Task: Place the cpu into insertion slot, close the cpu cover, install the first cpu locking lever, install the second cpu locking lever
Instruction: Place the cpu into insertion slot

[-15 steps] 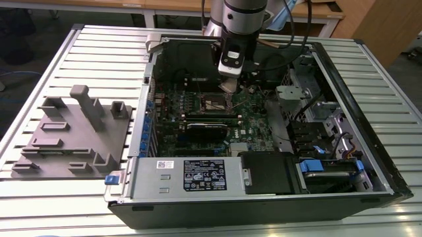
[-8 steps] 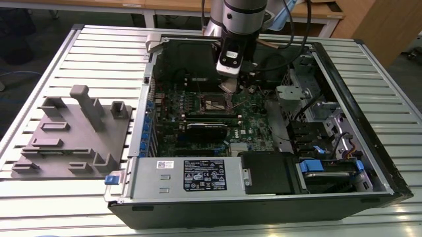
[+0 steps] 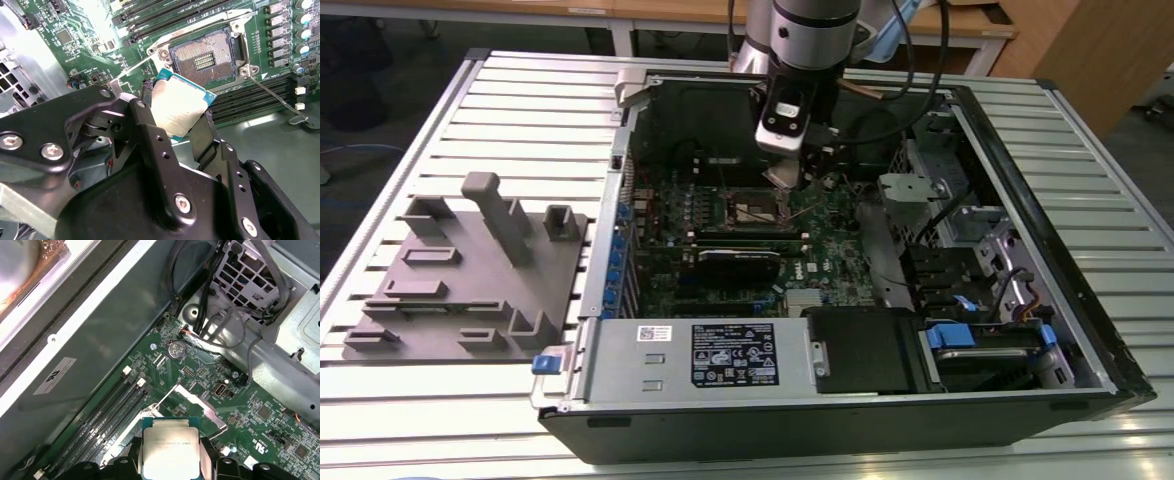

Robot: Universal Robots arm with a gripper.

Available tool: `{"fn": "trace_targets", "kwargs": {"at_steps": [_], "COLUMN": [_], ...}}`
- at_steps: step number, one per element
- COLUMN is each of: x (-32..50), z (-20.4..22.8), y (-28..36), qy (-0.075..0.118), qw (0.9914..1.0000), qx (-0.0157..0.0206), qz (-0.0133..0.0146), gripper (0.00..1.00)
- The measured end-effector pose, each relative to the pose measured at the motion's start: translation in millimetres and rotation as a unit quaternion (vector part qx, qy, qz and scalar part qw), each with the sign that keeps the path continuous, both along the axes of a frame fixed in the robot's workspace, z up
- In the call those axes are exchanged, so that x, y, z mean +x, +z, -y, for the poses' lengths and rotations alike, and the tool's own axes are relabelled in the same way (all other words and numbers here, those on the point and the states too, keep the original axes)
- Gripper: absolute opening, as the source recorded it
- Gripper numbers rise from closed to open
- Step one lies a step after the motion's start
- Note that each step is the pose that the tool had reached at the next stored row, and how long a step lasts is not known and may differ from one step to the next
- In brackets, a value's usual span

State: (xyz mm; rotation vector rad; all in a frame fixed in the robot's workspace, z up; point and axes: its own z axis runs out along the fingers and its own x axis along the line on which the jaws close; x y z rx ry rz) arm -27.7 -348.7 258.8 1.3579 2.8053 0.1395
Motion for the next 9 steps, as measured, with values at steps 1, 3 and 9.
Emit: {"fn": "trace_targets", "kwargs": {"at_steps": [1, 3, 9], "x": [0.0, 0.0, 0.0], "z": [0.0, 0.0, 0.0], "y": [0.0, 0.0, 0.0], "qy": [-0.001, -0.003, -0.005], "qw": [1.0, 0.99999, 0.99999], "qx": [0.0, 0.0, 0.0], "qz": [0.0, 0.0, 0.0], "gripper": [0.54, 0.54, 0.54]}}
